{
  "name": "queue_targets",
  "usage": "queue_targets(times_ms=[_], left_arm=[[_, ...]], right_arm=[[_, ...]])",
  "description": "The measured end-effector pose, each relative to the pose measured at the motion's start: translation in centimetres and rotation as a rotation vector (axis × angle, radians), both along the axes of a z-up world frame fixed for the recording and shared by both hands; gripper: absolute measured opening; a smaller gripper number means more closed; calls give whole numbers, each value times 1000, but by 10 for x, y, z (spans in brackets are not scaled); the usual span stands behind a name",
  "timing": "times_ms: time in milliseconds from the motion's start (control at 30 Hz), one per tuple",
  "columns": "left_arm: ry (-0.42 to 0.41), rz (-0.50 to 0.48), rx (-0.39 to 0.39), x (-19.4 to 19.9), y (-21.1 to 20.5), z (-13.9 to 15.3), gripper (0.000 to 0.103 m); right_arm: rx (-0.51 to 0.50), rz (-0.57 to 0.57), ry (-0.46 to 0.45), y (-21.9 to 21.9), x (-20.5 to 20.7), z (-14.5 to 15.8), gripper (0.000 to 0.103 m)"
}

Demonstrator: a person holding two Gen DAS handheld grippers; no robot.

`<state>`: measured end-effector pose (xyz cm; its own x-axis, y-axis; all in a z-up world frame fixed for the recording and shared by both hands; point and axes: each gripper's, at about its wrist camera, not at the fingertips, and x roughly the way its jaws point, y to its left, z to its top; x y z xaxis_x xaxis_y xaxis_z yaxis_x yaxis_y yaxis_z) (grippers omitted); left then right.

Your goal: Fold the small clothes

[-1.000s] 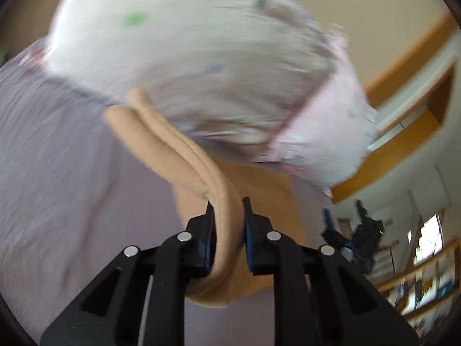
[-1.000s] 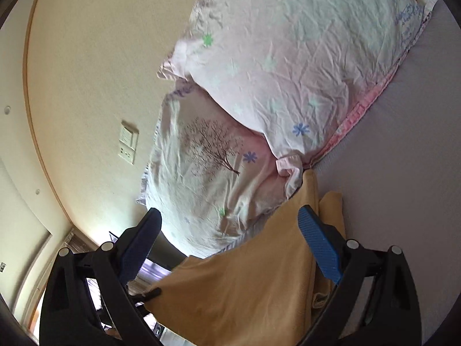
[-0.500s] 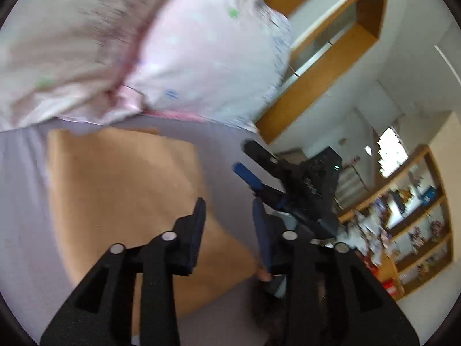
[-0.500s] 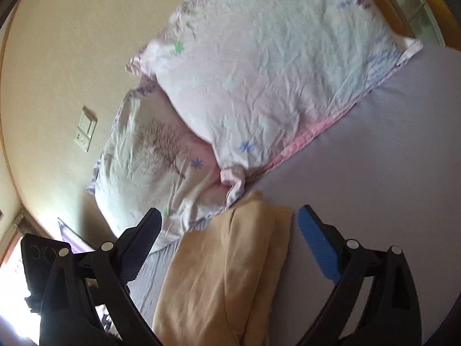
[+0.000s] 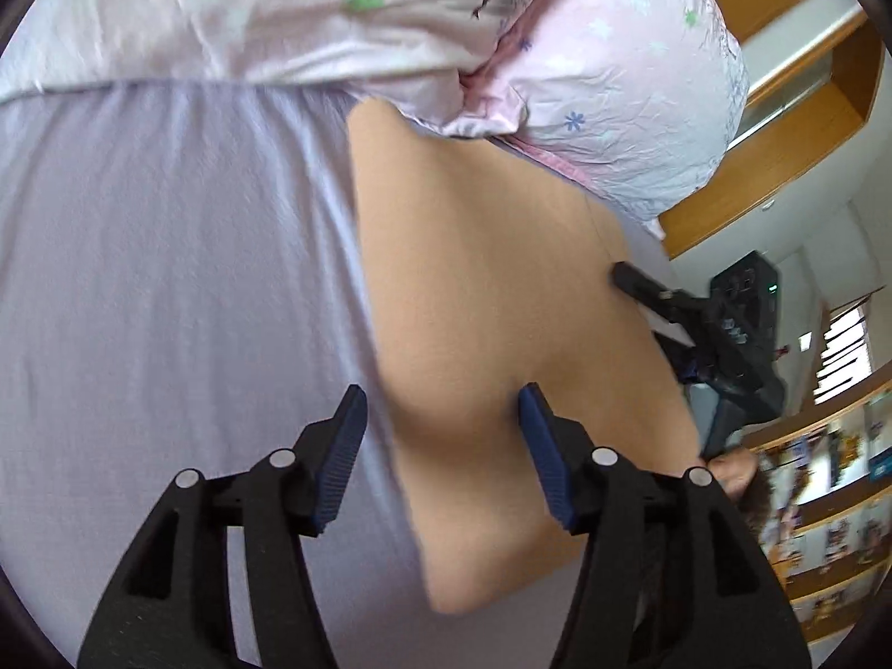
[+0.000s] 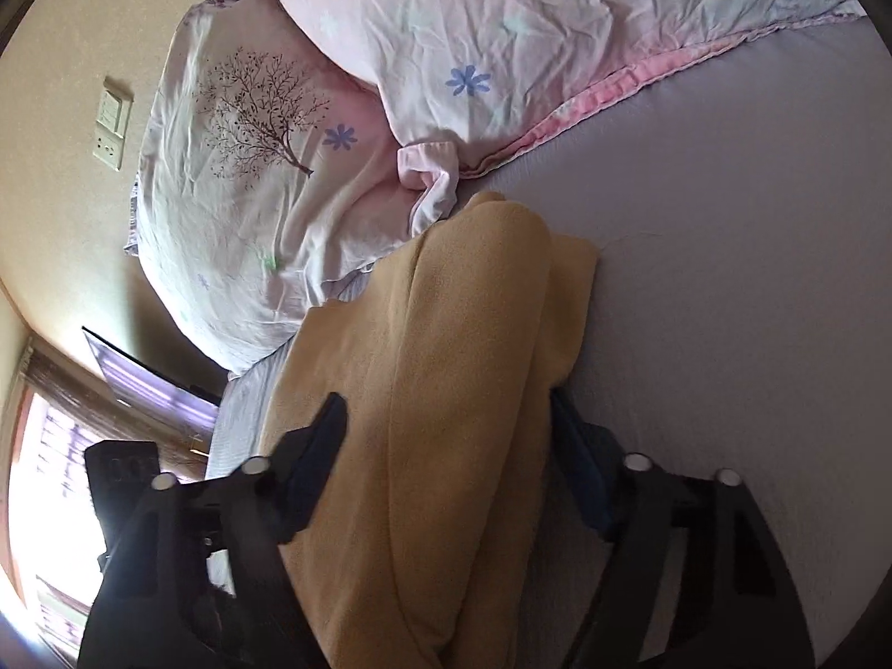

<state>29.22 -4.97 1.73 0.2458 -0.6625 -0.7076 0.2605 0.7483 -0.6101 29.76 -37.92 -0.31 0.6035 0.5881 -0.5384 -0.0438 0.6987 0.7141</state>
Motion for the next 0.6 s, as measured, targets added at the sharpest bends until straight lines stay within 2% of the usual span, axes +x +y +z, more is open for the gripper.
queue_targets(times_ms=[33, 67, 133, 233, 300, 367, 400, 467, 500, 533, 567, 600], left_arm=[[9, -1, -17, 1, -3, 0, 51], [11, 7, -22, 4, -5, -3, 48], [1, 3, -43, 5, -4, -2, 34], [-48, 0, -65, 7, 8, 10, 31], [-144, 35, -15, 4, 23, 25, 31], [-184, 63, 34, 3, 36, 30, 33], [-191, 87, 69, 0, 44, 31, 34], [-235, 116, 98, -9, 52, 39, 32], [-274, 112, 95, -20, 57, 46, 34], [-295, 96, 78, -31, 61, 54, 38], [-312, 75, 54, -39, 61, 59, 42], [-323, 51, 31, -46, 60, 63, 48]], right_arm=[[27, 7, 5, -2, 2, -3, 43], [59, 18, 6, -3, 4, -5, 41], [102, 31, -13, 0, 8, -4, 37], [144, 75, -55, 13, 13, 4, 35], [97, 84, -50, 29, 21, 6, 35], [4, 66, -27, 40, 27, 7, 38], [-68, 23, -26, 41, 22, 14, 43], [-128, -66, -81, 35, 0, 34, 56], [-111, -88, -150, 32, -22, 50, 74], [-54, -65, -207, 32, -40, 61, 86], [-1, -16, -237, 34, -51, 68, 89], [72, 82, -256, 44, -67, 75, 90]])
